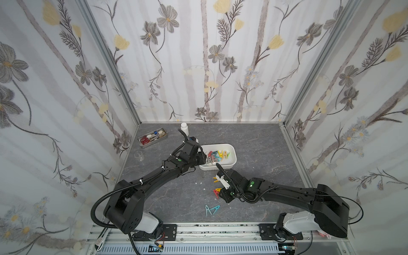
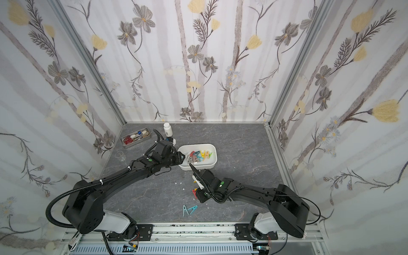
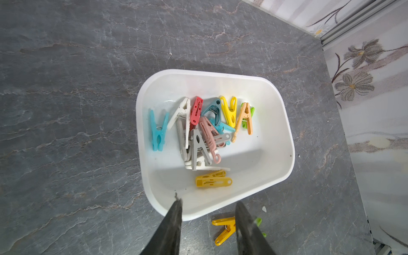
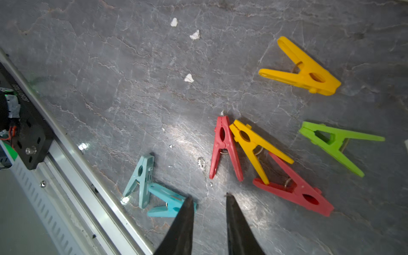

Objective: Put the clothespins into the storage box
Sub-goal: Pick up the clothespin from the center of the board.

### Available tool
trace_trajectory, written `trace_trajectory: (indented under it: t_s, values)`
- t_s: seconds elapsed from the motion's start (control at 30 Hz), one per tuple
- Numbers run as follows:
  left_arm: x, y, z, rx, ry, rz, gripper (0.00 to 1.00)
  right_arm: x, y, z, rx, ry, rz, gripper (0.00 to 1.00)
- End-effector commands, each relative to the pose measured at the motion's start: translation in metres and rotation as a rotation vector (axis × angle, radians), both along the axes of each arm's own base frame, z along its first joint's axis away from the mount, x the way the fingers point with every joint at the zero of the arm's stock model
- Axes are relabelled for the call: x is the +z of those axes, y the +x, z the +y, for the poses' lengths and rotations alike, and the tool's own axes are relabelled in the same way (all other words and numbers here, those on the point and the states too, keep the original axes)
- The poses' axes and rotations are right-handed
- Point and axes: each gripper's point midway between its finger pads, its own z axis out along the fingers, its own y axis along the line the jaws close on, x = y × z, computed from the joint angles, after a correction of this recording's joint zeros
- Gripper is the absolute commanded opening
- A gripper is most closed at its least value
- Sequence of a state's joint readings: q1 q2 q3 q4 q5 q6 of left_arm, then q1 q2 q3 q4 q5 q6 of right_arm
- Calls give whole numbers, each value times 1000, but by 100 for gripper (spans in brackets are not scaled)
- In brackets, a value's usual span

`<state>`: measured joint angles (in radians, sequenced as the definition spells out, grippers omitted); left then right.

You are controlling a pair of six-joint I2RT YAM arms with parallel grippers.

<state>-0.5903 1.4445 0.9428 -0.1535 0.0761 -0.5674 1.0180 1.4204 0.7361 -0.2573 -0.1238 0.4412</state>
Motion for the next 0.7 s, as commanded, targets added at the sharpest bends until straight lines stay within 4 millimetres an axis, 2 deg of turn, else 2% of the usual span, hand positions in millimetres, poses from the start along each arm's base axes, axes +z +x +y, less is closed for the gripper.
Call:
trace_trajectory:
  t_s: [0.0, 0.07, 0.1, 0.2, 0.43, 0.67]
  values:
    - [4, 2, 5, 27, -3, -26, 40, 0, -3, 15, 1, 39, 20, 31]
    - [4, 1, 6, 30, -3, -28, 40, -6, -3, 18, 4, 35, 30, 30]
    - [5, 0, 7, 30, -1, -31, 40, 1, 1, 27, 7, 54, 20, 30]
    - [5, -2, 9, 30, 3, -30, 40, -2, 2, 31, 12, 43, 23, 29]
    - [8, -6, 14, 41, 3, -38, 40, -18, 4, 28, 12, -35, 39, 28]
    - [11, -6, 16, 47, 2, -49, 40, -17, 10, 21, -22, -59, 12, 27]
